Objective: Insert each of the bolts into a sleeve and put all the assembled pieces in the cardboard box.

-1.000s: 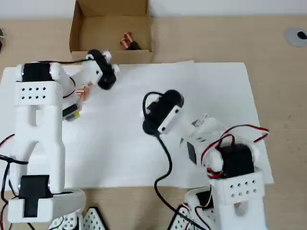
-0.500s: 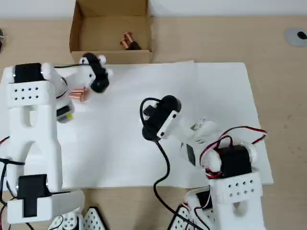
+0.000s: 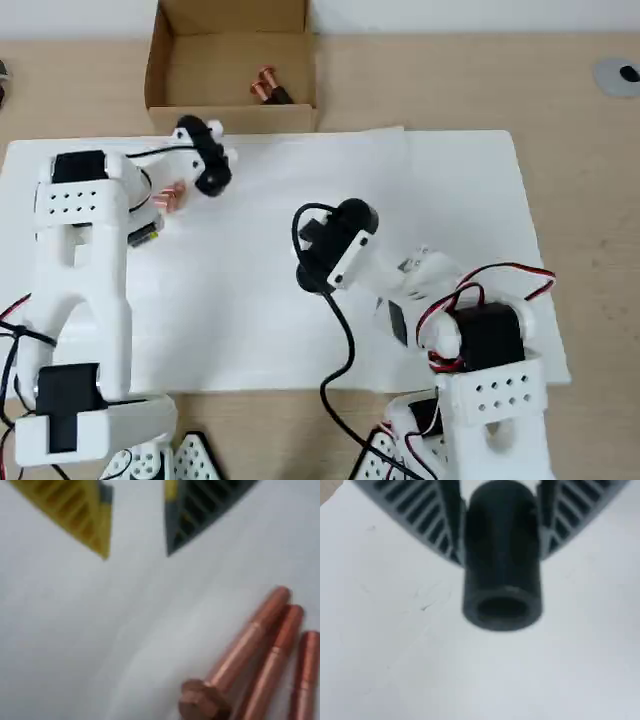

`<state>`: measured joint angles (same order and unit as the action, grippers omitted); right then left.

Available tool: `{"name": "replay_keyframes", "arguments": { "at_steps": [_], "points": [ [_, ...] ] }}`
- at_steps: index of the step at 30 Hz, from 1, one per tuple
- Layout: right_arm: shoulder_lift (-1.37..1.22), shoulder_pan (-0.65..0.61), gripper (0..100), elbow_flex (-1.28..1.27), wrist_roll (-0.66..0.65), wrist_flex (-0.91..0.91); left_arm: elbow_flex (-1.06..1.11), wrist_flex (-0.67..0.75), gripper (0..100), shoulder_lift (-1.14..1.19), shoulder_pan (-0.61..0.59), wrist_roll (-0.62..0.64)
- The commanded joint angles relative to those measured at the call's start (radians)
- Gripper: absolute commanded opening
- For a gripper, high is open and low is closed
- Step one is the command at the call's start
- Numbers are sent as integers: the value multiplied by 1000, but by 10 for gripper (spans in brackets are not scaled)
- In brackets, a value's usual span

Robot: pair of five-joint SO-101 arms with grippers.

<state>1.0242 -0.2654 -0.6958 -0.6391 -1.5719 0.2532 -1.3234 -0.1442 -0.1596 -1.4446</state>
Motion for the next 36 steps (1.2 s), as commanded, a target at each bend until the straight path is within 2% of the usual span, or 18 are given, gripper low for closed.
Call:
{"name": "replay_keyframes", "arguments": {
  "at_steps": [1, 5, 8, 13, 15, 27, 36],
  "points": [
    [16, 8, 12, 5, 3, 15, -55, 34, 125, -4, 17, -49],
    [18, 8, 12, 2, -20, 15, -115, -20, 174, -4, 48, -14],
    [18, 8, 12, 2, -26, 15, -129, -66, 198, 15, 48, -52],
    [13, 8, 12, 2, -31, 15, -180, -87, 197, 170, 34, -61],
    [13, 8, 12, 1, -46, 15, -232, -94, 197, 243, 12, -61],
    [10, 8, 12, -1, -48, 17, -756, -384, 196, 562, -54, -152],
    [10, 8, 12, -1, -46, 11, -855, -411, 196, 667, -3, -235]
  ]
}}
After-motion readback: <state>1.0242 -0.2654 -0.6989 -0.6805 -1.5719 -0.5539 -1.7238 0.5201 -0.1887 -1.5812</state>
